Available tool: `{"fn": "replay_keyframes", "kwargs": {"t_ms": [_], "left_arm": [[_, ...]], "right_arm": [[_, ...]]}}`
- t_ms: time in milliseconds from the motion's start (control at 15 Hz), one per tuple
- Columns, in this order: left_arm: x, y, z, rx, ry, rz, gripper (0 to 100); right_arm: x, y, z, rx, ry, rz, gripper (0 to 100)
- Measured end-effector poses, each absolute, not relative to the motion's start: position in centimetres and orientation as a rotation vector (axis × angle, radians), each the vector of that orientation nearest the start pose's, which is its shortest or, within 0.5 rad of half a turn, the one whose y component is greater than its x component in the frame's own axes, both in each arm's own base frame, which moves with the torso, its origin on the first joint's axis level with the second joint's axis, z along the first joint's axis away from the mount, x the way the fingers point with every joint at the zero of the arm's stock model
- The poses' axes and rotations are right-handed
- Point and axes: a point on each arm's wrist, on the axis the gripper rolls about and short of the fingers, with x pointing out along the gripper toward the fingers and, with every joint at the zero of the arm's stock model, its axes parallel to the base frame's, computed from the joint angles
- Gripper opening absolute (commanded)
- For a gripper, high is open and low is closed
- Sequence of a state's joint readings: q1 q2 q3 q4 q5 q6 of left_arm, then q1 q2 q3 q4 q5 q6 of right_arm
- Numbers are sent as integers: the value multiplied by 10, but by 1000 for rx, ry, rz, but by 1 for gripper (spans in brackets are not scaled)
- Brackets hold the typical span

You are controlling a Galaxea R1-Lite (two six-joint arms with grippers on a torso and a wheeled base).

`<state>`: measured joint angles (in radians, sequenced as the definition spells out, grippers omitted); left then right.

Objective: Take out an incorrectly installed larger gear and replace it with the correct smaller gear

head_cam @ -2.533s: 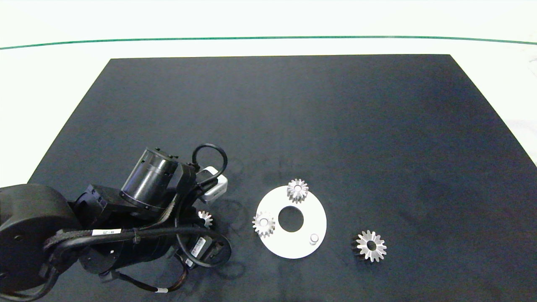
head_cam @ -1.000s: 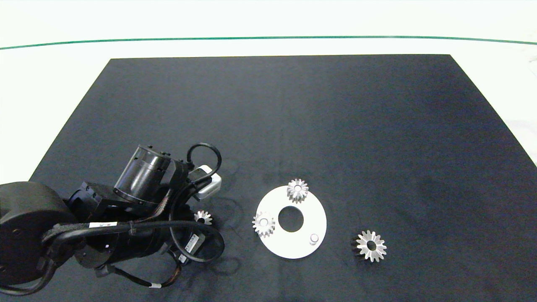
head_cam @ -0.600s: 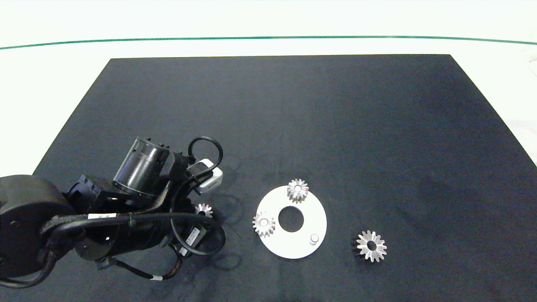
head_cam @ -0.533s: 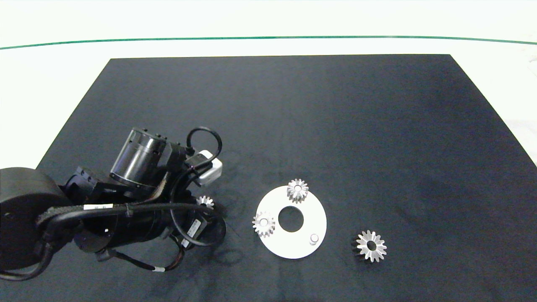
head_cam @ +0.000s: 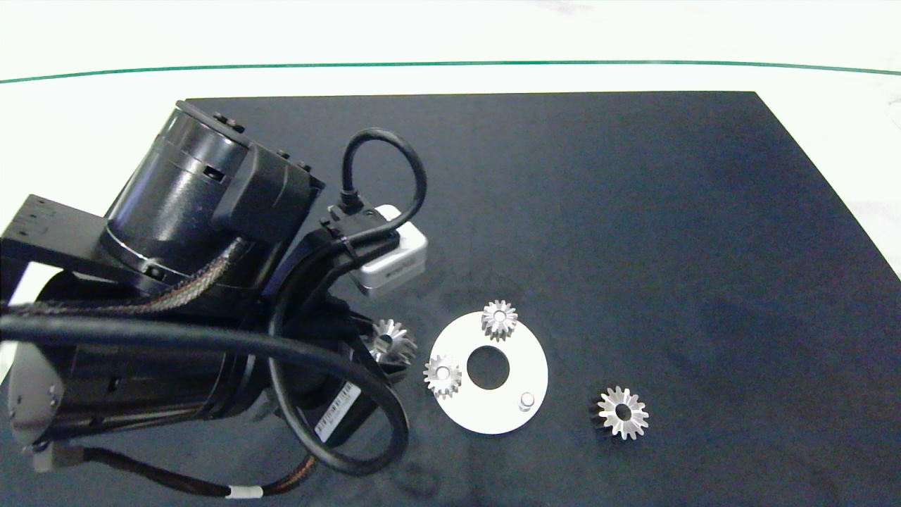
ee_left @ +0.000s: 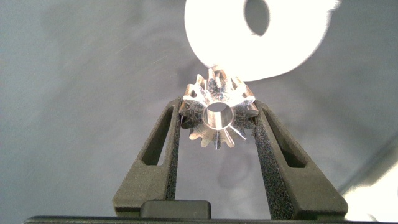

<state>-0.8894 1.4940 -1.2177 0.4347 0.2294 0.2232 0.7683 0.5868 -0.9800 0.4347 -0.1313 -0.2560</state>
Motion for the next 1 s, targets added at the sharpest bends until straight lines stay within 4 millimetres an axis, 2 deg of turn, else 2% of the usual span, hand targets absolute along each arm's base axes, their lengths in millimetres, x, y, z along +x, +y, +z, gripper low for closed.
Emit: {"fn": "replay_keyframes", "kwargs": {"t_ms": [267, 400, 667, 1000], "left_arm": [[145, -231, 264, 638, 487, -776, 31], [148, -252, 265, 650, 480, -798, 31], [157, -275, 254, 728, 571, -801, 31], [170, -300, 230, 785, 637, -792, 31]], "right_arm": [[-9, -12, 299, -266, -43, 639, 100], [-7, -11, 297, -270, -34, 640, 100], [-6, -10, 296, -275, -25, 641, 100], [-6, -10, 296, -273, -24, 641, 100]]}}
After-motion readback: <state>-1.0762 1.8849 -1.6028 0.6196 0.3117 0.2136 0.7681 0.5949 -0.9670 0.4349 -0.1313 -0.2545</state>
